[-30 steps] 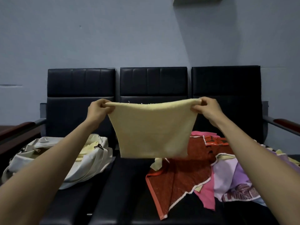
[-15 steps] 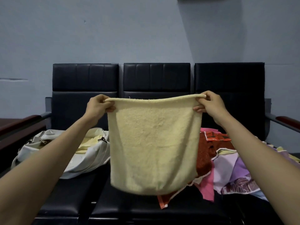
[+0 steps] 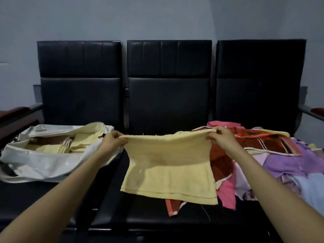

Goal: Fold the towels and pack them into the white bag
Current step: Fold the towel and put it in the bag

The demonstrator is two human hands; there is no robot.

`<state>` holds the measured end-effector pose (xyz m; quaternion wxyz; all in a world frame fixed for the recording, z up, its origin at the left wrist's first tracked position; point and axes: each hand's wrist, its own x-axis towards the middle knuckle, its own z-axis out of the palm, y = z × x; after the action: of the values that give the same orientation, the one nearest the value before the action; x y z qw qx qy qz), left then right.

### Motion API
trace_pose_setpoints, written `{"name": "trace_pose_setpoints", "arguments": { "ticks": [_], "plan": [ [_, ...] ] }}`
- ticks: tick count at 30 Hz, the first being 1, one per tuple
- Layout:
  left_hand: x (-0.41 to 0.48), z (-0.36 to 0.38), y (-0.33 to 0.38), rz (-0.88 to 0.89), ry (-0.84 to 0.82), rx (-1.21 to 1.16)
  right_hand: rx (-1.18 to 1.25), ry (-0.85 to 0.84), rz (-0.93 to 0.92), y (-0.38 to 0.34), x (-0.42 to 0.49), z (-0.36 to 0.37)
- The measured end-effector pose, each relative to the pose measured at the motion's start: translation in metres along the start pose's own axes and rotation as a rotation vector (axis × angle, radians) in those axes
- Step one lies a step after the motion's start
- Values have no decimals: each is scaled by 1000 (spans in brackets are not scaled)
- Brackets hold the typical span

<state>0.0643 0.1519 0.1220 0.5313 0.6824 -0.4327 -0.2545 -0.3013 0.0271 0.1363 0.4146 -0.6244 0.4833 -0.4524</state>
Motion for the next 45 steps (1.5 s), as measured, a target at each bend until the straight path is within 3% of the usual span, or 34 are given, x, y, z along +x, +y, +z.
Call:
{"name": "trace_pose_setpoints", "arguments": {
  "ticks": [2,5,10,18,22,24,27,31,35,39,45],
  "plan": [
    [-19,-1,-23,-3,-84,147,-23,-72,48,18,-22,-5],
    [-45,-6,-55,-28,-257,401,-165,-321,166,46,-52,-19],
    [-69,-9,-85,-88,-315,503,-474,-605,141,80,-83,-28],
    [-75,-10,-94,-170,-448,454,-553,-653,69,89,-87,-27],
    [-64,10,-101,-273,-188,264,-631,-481,-57,86,-83,-10],
    [-56,22,-102,-339,-108,387,-710,-416,-173,84,-82,8],
    [-44,31,-95,-423,-142,507,-816,-505,-248,83,-82,37],
    [-31,29,-91,-599,-263,158,-937,-654,-264,83,-78,63],
    [-28,32,-87,-524,-233,-21,-1103,-763,-201,83,-73,73],
    [-27,41,-83,-491,-219,-19,-1124,-809,-168,87,-74,75],
    [-45,78,-26,-184,-257,-69,-1073,-815,-174,106,-75,77]
  ]
}}
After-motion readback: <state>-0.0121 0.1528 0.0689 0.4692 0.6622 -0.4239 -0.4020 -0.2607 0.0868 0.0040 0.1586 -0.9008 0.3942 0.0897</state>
